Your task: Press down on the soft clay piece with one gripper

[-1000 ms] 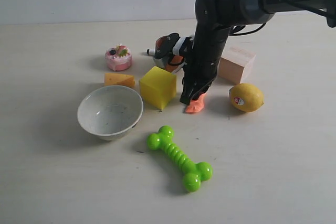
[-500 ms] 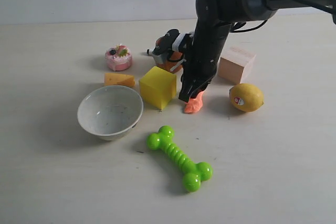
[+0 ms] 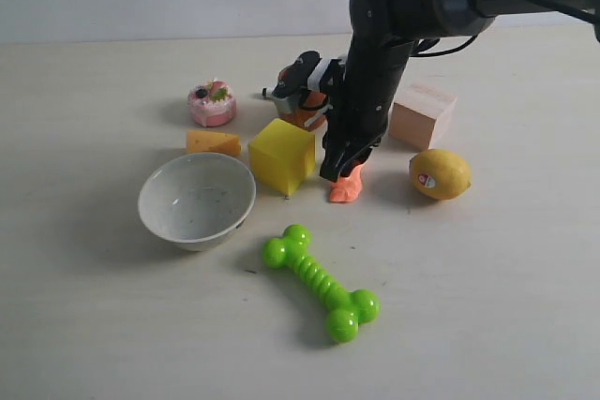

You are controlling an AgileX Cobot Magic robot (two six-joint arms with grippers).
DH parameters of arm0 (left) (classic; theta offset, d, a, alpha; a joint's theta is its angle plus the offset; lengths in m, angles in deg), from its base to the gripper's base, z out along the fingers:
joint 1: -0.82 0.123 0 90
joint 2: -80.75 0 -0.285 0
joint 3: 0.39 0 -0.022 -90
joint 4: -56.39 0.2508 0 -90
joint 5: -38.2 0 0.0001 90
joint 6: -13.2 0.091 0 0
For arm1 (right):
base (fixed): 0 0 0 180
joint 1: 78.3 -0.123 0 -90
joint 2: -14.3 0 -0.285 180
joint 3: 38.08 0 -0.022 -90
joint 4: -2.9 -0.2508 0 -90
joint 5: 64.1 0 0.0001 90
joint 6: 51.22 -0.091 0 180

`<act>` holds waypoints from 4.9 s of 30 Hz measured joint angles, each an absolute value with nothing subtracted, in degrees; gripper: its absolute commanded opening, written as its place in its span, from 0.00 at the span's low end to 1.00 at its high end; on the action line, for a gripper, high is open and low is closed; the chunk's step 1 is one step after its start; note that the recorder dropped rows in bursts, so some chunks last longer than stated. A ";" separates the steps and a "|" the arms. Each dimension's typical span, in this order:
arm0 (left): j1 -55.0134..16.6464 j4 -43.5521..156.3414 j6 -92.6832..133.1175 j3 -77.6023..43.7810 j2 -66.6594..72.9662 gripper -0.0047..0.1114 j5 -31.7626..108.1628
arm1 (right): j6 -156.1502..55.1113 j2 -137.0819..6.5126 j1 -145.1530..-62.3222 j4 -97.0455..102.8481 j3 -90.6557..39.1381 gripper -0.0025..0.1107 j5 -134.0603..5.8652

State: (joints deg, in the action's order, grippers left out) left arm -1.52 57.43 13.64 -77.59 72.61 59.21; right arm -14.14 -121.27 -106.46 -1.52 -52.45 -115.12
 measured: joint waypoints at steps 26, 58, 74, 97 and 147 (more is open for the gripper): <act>-1.52 57.43 13.64 -77.59 72.61 0.04 59.21 | -14.36 -121.13 -106.46 -1.52 -52.45 0.16 -115.33; -1.52 57.43 13.64 -77.59 72.61 0.04 59.21 | -21.15 -54.19 -103.90 -33.38 -13.55 0.02 -86.96; -1.52 57.43 13.64 -77.59 72.61 0.04 59.21 | -23.67 -42.86 -103.81 -30.72 -13.42 0.02 -87.10; -1.52 57.43 13.64 -77.59 72.61 0.04 59.21 | -34.39 -7.63 -69.98 -14.40 13.74 0.02 -85.48; -1.52 57.43 13.64 -77.59 72.61 0.04 59.21 | -55.29 6.15 -69.98 2.54 38.88 0.02 -83.30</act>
State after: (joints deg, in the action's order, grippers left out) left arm -1.52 57.43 13.64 -77.59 72.61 59.21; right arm -55.29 6.15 -69.98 2.54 38.88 -83.30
